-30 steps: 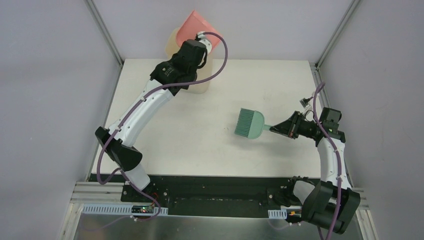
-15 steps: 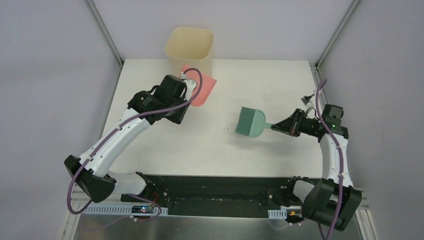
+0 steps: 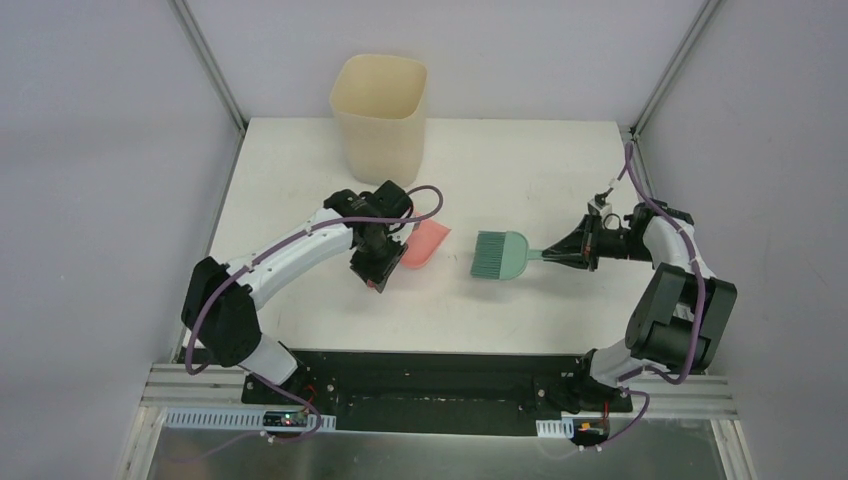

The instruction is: Sweep away the paper scraps from the table

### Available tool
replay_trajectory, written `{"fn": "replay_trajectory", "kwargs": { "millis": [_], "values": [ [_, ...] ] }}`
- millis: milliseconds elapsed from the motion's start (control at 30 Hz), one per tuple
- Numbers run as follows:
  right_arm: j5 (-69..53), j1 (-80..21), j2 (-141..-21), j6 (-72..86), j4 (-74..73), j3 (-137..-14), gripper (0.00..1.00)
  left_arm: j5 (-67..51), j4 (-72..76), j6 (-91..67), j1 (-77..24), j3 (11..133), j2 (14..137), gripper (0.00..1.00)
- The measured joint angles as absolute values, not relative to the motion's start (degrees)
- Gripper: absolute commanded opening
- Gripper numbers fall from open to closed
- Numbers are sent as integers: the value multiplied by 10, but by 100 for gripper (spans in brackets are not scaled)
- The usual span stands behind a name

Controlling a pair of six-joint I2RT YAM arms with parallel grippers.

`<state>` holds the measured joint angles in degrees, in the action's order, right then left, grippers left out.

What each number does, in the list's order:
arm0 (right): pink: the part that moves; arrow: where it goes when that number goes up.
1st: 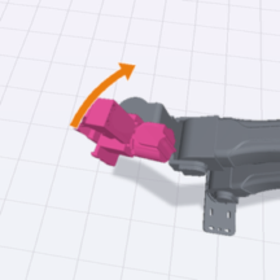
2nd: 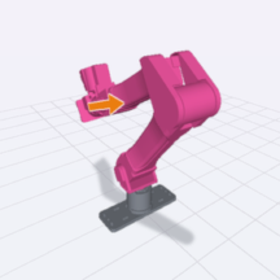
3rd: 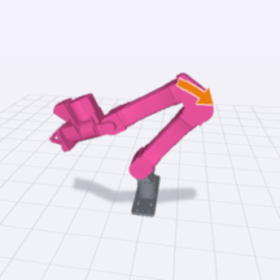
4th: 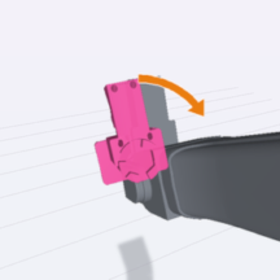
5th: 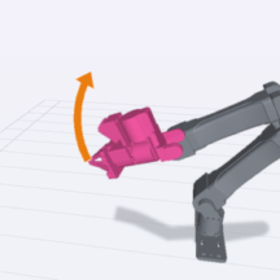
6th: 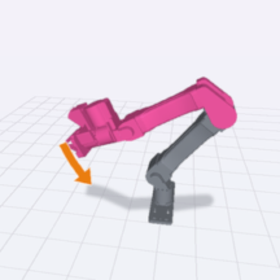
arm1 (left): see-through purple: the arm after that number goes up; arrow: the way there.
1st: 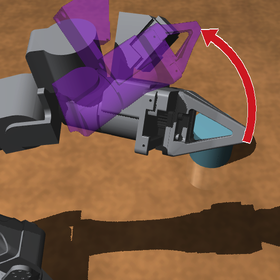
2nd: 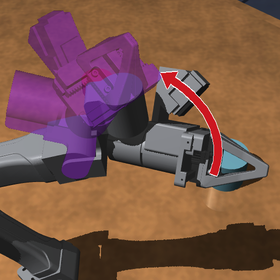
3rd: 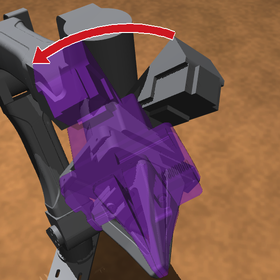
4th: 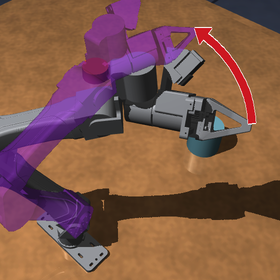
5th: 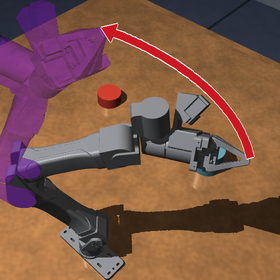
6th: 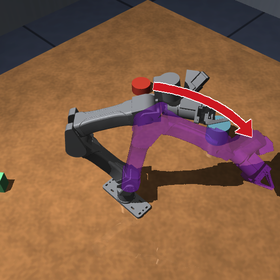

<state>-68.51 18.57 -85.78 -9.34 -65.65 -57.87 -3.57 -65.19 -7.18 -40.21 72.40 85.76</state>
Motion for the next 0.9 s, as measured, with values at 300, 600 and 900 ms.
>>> {"fn": "replay_trajectory", "kwargs": {
  "millis": [300,600,900],
  "values": [
    [-597,185,-860,-10,-567,-521,0,-51,-642,-83,-406,722,959,4],
    [-537,185,-923,36,-511,-510,0,-81,-624,-83,-417,721,1025,11],
    [-535,185,-951,44,-496,-509,31,-95,-602,-83,-425,721,1054,28]
  ]
}}
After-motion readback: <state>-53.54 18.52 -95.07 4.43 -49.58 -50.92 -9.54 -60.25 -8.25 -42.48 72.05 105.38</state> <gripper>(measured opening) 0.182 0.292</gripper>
